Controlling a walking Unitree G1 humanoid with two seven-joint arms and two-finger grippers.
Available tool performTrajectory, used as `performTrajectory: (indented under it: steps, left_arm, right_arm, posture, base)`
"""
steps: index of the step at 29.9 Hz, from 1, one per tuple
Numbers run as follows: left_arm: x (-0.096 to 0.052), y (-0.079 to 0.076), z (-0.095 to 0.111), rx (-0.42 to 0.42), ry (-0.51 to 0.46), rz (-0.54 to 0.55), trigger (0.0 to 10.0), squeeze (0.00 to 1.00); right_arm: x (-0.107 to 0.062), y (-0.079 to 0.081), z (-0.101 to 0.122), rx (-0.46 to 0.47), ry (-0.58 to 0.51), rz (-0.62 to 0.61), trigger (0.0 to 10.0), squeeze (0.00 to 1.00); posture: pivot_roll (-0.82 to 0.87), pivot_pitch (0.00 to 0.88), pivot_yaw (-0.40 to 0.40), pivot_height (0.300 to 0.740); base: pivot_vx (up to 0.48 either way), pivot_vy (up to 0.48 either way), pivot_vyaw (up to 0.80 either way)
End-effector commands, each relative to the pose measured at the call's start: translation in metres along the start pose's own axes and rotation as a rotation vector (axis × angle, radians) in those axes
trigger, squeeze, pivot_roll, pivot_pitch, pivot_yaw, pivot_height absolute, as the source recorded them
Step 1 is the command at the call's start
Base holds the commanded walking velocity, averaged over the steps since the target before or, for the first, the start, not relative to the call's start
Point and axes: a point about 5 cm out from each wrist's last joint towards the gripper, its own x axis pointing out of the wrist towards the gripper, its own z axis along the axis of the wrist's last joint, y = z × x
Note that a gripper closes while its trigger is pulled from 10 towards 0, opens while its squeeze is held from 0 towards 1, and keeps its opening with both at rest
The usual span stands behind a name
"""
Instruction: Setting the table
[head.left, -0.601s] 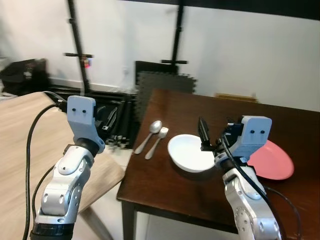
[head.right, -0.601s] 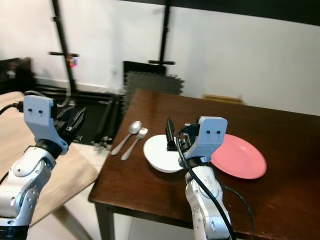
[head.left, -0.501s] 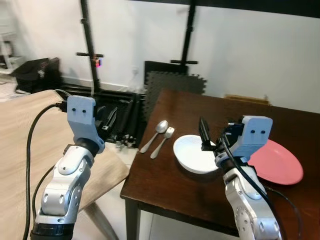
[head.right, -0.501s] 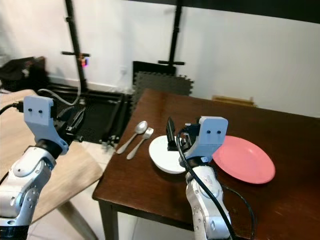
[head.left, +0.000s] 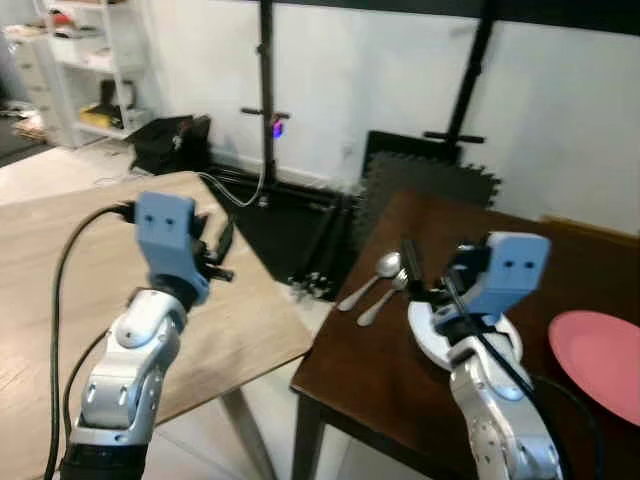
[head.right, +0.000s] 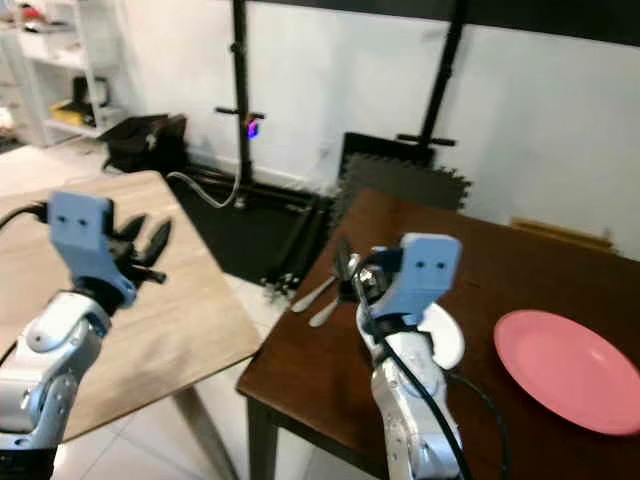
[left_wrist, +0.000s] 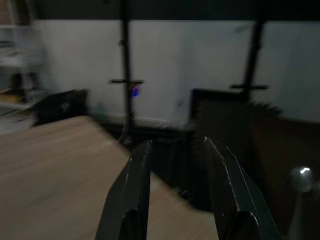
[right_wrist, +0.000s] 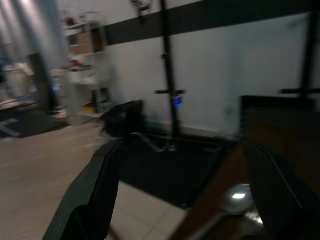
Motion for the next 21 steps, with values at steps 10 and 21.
performTrajectory:
  steps: [10,21]
  left_arm:
    - [0.0,-0.0016,-0.0065,0.003,0.031,0.0,10.0,0.0]
    - [0.0008,-0.0005,-0.0083,-0.014,0.041,0.013,10.0,0.0]
  right_arm:
    - [-0.0026,-0.0046,-0.0017,-0.012,0.013,-0.023,10.0,0.0]
    - [-0.0029,-0.0052,-0.0015,-0.008,0.013,-0.025,10.0,0.0]
  posture:
    - [0.03,0.0,-0.01,0.74]
    - [0.03,0.0,-0.009,0.74]
  base:
    - [0.0,0.0,0.72]
    - [0.0,0.306,0.0]
